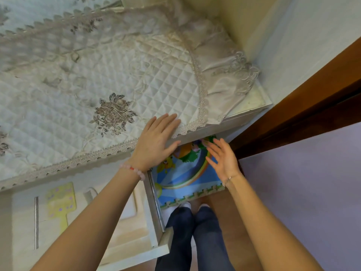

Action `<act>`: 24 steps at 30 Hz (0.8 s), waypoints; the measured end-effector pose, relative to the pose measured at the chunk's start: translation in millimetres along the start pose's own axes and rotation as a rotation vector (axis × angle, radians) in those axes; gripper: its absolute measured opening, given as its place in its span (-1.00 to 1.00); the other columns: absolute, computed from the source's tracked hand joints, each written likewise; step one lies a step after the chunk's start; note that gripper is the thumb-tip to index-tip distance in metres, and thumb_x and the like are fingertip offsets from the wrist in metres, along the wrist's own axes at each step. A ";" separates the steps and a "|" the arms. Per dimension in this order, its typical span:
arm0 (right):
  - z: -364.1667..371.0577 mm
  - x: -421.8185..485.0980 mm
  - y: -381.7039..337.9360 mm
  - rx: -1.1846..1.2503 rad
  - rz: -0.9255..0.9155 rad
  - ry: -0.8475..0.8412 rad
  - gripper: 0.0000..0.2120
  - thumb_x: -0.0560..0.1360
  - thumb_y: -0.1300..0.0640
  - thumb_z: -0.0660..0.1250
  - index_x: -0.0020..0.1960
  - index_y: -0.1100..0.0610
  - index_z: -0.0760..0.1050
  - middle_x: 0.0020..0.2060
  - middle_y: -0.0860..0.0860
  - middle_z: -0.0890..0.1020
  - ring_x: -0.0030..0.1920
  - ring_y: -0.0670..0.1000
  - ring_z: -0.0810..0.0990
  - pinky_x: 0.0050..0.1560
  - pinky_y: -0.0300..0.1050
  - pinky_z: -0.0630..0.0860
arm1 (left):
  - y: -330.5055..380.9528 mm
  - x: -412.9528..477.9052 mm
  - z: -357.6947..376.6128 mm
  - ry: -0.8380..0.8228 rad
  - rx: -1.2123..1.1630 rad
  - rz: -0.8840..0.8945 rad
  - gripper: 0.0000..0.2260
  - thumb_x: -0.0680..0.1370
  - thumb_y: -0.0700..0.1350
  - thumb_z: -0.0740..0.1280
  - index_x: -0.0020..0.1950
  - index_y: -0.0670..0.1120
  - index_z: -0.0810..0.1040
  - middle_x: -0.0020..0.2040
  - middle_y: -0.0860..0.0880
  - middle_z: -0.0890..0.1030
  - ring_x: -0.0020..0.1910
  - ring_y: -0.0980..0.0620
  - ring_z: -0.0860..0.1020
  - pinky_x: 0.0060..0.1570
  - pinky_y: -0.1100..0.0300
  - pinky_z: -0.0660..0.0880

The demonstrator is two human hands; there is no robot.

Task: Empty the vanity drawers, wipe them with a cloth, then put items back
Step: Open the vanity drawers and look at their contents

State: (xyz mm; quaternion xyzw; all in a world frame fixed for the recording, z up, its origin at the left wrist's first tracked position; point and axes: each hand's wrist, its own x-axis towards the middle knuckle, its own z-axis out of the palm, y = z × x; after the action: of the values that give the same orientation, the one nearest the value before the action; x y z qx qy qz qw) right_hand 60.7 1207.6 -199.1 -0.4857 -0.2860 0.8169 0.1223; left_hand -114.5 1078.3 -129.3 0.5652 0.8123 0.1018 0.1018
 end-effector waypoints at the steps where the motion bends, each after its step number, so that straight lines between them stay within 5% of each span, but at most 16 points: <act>1: 1.4 8.7 3.7 0.125 0.066 -0.017 -0.56 0.59 -0.11 0.08 0.36 0.10 0.33 0.34 0.09 0.43 0.33 0.04 0.39 0.27 0.01 0.34 | -2.4 -0.6 2.1 0.009 -0.026 0.004 -0.49 0.56 0.09 0.22 0.47 -0.05 0.25 0.48 -0.01 0.25 0.48 -0.01 0.15 0.46 0.05 -0.04; 9: 17.9 55.9 25.8 0.633 0.160 0.046 -0.39 0.55 -0.23 0.03 0.43 0.17 0.25 0.40 0.12 0.34 0.40 0.12 0.30 0.40 0.15 0.20 | -11.0 -3.4 10.5 0.021 -0.018 0.067 -0.41 0.53 0.20 0.10 0.49 -0.04 0.18 0.50 -0.01 0.18 0.49 0.01 0.08 0.47 0.01 -0.06; 15: 23.8 67.0 29.2 0.740 0.148 0.038 -0.35 0.54 -0.27 0.01 0.44 0.16 0.24 0.42 0.14 0.29 0.43 0.13 0.24 0.43 0.16 0.13 | -9.6 -11.6 7.7 0.002 -0.011 0.078 -0.40 0.54 0.15 0.19 0.50 -0.07 0.17 0.51 -0.02 0.15 0.50 -0.01 0.04 0.47 -0.03 -0.07; 24: -0.4 41.9 57.9 0.835 0.135 0.086 -0.38 0.51 -0.29 0.07 0.34 0.15 0.37 0.27 0.14 0.44 0.30 0.13 0.39 0.21 0.15 0.35 | -0.1 -20.8 7.7 -0.017 0.008 0.067 -0.36 0.52 0.17 0.15 0.51 -0.11 0.13 0.51 -0.05 0.14 0.51 -0.05 0.00 0.47 -0.04 -0.14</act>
State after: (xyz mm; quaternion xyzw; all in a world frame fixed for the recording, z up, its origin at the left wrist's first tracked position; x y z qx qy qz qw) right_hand 44.6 1181.2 -263.5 -0.4457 0.1074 0.8478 0.2668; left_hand -105.3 1059.1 -135.7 0.5934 0.7923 0.0970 0.1031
